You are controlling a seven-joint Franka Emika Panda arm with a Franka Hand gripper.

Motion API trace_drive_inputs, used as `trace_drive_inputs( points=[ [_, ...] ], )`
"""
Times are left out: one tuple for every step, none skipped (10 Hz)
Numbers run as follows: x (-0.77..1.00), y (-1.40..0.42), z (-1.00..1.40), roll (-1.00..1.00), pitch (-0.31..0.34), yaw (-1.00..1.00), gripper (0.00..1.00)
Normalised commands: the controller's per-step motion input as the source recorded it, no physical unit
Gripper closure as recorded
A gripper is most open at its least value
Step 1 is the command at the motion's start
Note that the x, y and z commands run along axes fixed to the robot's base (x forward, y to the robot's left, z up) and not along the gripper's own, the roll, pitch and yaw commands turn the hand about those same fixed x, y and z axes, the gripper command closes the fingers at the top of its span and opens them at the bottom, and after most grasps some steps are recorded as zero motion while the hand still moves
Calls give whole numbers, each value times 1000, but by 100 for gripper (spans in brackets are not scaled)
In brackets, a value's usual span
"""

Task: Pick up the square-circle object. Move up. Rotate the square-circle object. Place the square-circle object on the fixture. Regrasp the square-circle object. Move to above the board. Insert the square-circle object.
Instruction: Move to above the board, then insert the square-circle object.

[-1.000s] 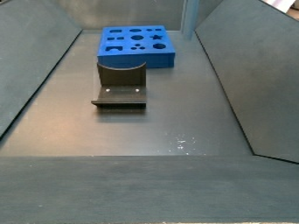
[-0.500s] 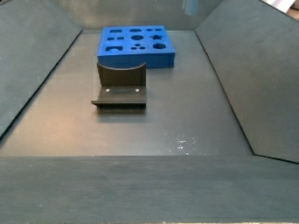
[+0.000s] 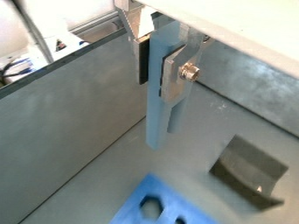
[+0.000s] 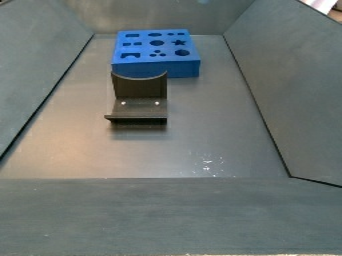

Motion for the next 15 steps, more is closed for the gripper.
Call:
trace_drive_inputs(
  points=[
    [318,-1000,34,28,128,5,100],
    [308,-880,39,25,129,8,100],
    [220,-513,28,33,124,7,100],
    [155,-286,23,44,113,9,100],
    [0,-17,-3,0,0,0,100],
    [-120,0,0,0,-43,0,100],
    [-20,-274,-200,50,-33,-706,100],
    [0,-217,-229,0,0,-940,100],
    [0,-223,-237,0,0,-940,100],
    [0,-243,-329,0,-30,-914,100],
    [0,-211,-340,0,-41,-931,100],
    [0,-177,-374,0,-53,-954,100],
    [0,-171,-386,0,-54,-963,100],
    [0,-169,-386,0,-59,-966,100],
    [0,-169,-446,0,-97,-946,100]
  ],
)
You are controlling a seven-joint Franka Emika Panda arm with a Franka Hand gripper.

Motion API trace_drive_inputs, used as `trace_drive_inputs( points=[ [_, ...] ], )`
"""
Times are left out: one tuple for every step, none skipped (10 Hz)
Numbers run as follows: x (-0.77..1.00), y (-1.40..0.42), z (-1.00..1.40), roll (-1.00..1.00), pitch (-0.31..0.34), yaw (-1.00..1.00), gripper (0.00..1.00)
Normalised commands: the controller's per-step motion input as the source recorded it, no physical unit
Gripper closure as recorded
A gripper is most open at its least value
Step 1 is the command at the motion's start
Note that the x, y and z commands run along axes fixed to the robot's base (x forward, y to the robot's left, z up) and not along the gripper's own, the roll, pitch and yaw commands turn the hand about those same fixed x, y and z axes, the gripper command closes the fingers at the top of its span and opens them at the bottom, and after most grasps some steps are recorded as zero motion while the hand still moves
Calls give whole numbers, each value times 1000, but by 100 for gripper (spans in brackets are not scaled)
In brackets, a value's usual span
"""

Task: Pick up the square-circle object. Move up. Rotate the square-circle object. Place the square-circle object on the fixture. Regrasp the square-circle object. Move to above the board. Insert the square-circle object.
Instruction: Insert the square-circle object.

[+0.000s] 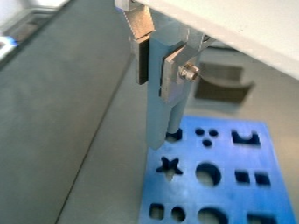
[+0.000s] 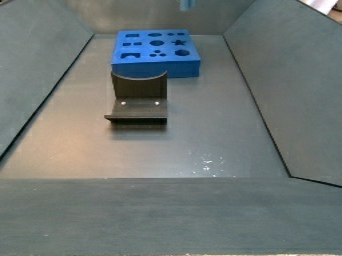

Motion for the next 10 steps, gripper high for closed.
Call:
trace_drive_inputs(
  points=[
    [37,-203,-569,0,-197,-860,100],
    [17,-311,-517,0,-237,-777,100],
    [0,-286,-351,-3,-164,-846,100],
    [0,-271,-266,-16,-120,-886,100],
    [0,-374,-51,0,0,-849,100],
    [0,-469,0,81,59,-720,100],
    [-120,-377,-140,163,164,-700,100],
    [-163,-311,-226,203,156,-743,100],
    [-126,-329,-171,239,117,-697,100],
    [-137,-280,-103,229,130,-740,100]
  ],
)
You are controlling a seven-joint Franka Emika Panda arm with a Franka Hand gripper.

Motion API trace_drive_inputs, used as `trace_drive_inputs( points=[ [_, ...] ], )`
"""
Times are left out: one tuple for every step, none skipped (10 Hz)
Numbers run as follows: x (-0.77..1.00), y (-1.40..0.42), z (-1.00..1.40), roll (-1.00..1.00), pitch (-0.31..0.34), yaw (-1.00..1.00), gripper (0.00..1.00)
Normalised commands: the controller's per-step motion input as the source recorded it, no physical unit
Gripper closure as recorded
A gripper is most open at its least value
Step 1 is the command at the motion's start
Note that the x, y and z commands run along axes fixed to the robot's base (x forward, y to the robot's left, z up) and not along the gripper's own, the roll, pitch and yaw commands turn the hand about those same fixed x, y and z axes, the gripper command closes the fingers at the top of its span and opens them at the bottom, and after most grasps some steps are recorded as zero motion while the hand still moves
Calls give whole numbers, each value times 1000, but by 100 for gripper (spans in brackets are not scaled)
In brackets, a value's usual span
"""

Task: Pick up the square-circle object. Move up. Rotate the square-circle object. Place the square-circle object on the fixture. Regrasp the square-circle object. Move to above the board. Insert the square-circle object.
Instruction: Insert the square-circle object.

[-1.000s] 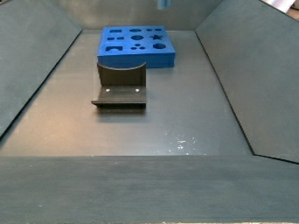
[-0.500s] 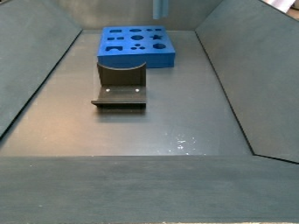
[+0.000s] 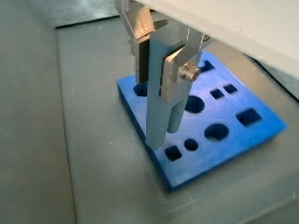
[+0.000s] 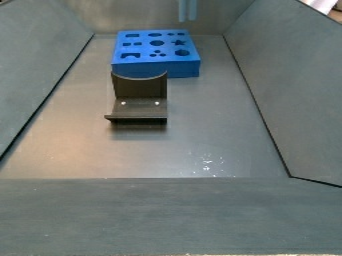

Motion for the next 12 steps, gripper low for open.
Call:
trace_drive_inputs(
  points=[
    [23,-194,-71,124,0,-854,100],
    [263,-166,-229,169,-40,-731,100],
    [406,-77,-343,183,-37,-646,100],
    [757,0,-409,153,0,-397,100],
    [649,0,-329,114,7,-134,100],
    [454,0,-326,100,110,0,100],
    [400,-6,-311,31,51,0,100],
    [483,-103,-306,0,13,0,100],
    [391,-80,-283,-3,0,0,100],
    [11,-120,-214,-59,-116,-160,100],
    [-91,-51,-177,-26,-87,-180,100],
    [-157,0,-246,-17,-36,-269,100]
  ],
)
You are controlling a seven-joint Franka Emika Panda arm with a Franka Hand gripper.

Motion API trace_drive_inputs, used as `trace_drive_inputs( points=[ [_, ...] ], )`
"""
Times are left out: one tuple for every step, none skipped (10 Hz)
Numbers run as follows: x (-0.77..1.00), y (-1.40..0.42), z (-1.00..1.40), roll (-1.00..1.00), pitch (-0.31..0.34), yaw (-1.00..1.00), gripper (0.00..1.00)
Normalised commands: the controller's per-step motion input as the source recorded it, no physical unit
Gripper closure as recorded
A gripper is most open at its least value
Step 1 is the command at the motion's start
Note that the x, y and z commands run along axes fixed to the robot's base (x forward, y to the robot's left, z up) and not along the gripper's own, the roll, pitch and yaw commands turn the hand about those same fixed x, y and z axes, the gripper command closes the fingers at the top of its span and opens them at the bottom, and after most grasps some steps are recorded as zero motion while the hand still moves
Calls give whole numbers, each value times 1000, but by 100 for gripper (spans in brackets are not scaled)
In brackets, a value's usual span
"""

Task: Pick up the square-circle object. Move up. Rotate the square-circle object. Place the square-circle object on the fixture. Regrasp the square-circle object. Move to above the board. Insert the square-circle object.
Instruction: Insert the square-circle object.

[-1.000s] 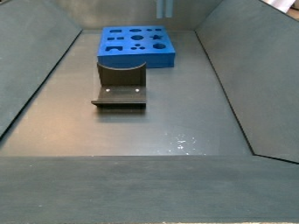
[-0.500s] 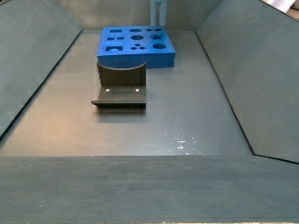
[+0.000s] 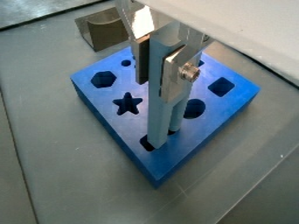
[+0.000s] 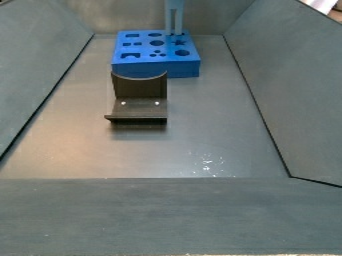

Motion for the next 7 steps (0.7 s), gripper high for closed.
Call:
trace_drive_inputs(
  points=[
    [-457,-3,-263,-14,-34,-437,100],
    [-471,-57,-223,-41,-70,-614,100],
    [-229,0,-229,-60,-97,-451,100],
    [34,89,-346,-76,-64,-177,100],
    [314,154,-451,-93,-27,-74,100],
    [397,203,-446,-91,0,-17,100],
    [271,209,-411,-60,0,0,100]
  ],
)
